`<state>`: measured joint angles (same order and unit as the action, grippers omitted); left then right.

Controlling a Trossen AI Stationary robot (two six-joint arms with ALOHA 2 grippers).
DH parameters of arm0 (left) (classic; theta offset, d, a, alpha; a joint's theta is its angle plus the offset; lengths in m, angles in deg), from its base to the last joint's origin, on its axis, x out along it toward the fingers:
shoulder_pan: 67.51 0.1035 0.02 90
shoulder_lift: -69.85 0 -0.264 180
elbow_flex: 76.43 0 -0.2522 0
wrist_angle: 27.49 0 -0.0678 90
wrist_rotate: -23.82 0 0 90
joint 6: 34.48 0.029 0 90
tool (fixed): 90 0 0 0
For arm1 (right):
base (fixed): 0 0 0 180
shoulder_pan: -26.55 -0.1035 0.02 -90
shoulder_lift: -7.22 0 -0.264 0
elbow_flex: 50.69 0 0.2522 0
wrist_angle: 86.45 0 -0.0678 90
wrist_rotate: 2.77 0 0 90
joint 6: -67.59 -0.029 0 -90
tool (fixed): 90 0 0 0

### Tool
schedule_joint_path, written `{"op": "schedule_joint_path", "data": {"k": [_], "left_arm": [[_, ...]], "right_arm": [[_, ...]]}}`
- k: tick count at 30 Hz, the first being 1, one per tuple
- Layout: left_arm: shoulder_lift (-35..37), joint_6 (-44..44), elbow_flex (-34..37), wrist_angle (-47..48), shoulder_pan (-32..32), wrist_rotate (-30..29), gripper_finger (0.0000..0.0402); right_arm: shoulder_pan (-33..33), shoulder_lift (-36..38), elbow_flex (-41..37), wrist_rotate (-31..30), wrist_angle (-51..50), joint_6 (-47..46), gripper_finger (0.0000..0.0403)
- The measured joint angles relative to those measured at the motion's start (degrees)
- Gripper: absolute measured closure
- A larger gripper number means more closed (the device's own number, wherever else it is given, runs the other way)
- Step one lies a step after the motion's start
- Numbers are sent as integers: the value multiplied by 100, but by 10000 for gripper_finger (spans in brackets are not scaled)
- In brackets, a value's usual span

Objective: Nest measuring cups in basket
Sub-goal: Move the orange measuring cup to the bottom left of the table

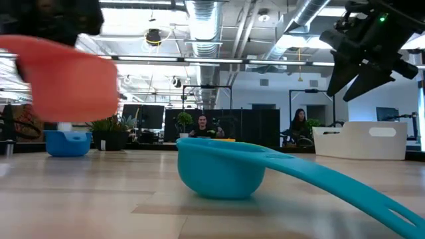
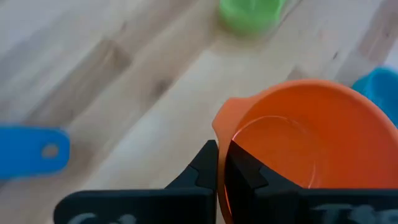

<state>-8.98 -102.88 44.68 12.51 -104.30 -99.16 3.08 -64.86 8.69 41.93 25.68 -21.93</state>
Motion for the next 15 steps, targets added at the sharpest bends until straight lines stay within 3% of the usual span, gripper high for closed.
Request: {"op": "schedule_joint_path", "data": {"k": [6,15], "left_arm": [[-46,-431,235,-32,-438,309,401],[-804,-959,252,-350,-538,482,401]], "right_arm": [[-2,9,-1,-1,64,0,178],[-162,7,-1,-6,256,0,178]]}}
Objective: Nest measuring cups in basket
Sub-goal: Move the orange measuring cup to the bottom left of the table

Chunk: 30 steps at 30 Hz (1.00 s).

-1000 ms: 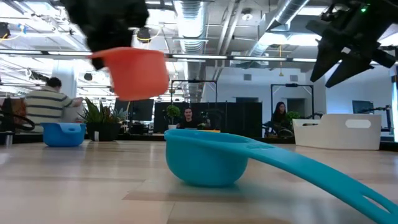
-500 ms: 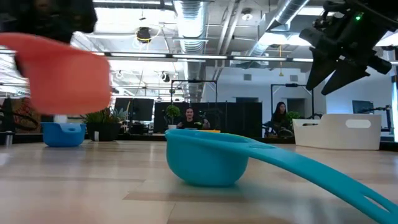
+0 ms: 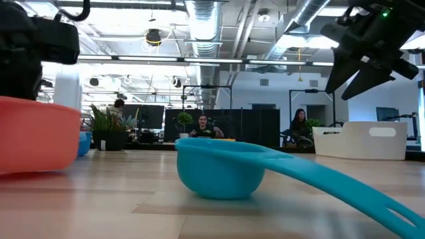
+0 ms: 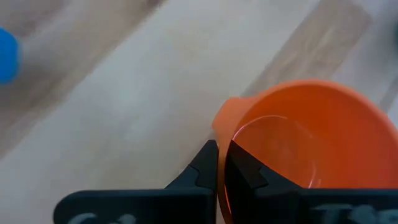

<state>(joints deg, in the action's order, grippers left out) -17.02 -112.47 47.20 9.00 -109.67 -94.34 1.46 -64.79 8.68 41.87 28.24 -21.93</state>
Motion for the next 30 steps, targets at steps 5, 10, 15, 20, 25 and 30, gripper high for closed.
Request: {"op": "schedule_joint_path", "data": {"k": [5,10,15,20,25,30], "left_arm": [[-113,-185,-11,19,-106,328,401],[-109,-179,-11,70,-229,428,401],[-107,12,-11,87,-233,528,387],[-107,77,-7,220,-220,533,349],[-114,32,-229,872,-217,522,315],[-114,133,-631,1515,-217,507,296]], "right_arm": [[-59,0,0,5,94,0,178],[-124,0,0,13,211,-2,178],[-119,0,0,15,297,0,178],[-119,0,0,28,300,0,178],[-117,0,0,28,297,2,178],[-52,0,0,28,287,8,178]]}}
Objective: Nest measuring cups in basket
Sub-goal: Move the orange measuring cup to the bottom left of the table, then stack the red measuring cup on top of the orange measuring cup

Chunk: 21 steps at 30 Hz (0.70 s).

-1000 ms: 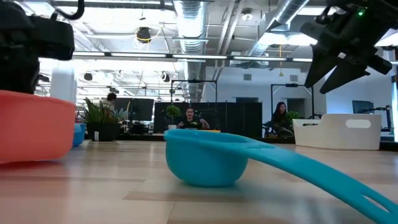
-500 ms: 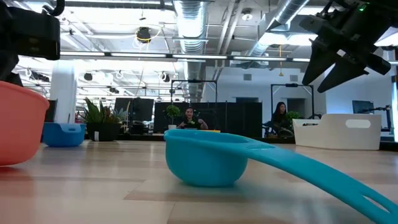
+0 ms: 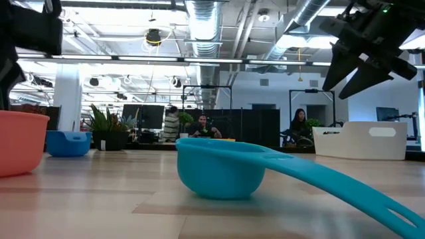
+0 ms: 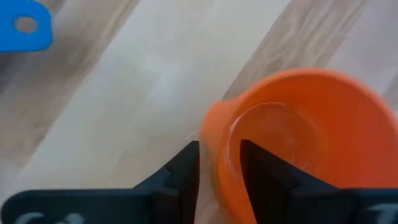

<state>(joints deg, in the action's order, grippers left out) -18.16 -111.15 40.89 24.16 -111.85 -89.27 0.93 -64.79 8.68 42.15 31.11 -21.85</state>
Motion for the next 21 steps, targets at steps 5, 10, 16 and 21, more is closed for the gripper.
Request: {"op": "schedule_joint_path", "data": {"k": [5,10,16,21], "left_arm": [[0,82,-342,413,0,-7,292],[0,143,-708,1169,-72,193,292],[2,190,-1172,2439,-419,664,291],[4,174,-1161,2581,-827,1074,301]], "right_arm": [[96,0,0,-2,-1,110,178],[180,0,0,0,-5,187,178],[178,0,0,4,36,287,178],[178,0,0,4,89,292,178]]}}
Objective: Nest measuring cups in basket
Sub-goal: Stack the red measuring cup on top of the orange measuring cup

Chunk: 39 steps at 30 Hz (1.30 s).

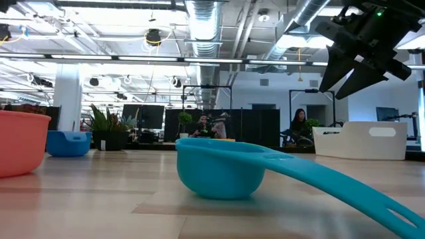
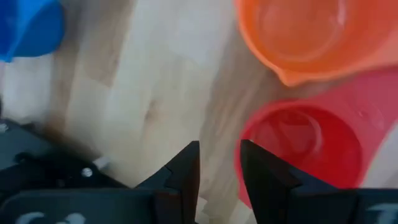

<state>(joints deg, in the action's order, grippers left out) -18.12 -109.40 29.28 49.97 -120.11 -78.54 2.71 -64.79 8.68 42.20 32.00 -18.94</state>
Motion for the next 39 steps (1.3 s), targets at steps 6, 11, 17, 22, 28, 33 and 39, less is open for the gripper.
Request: {"op": "schedule_joint_path", "data": {"k": [6,11,17,22,28,33,39], "left_arm": [[0,-383,350,-386,-390,116,331],[0,-724,641,-584,-495,111,354],[0,-1028,944,-965,-496,367,370],[64,-1180,946,-646,-496,324,377],[260,-1154,766,38,-496,-69,383],[573,-1141,607,570,-496,-189,389],[1005,-2579,464,796,-539,-371,389]], "right_arm": [[0,0,0,0,31,4,178],[0,0,0,0,33,2,178],[0,0,0,-1,75,2,178],[0,0,0,-2,77,0,178],[0,0,0,-2,77,-2,178],[0,0,0,-2,77,-1,178],[0,0,0,-4,75,0,178]]}}
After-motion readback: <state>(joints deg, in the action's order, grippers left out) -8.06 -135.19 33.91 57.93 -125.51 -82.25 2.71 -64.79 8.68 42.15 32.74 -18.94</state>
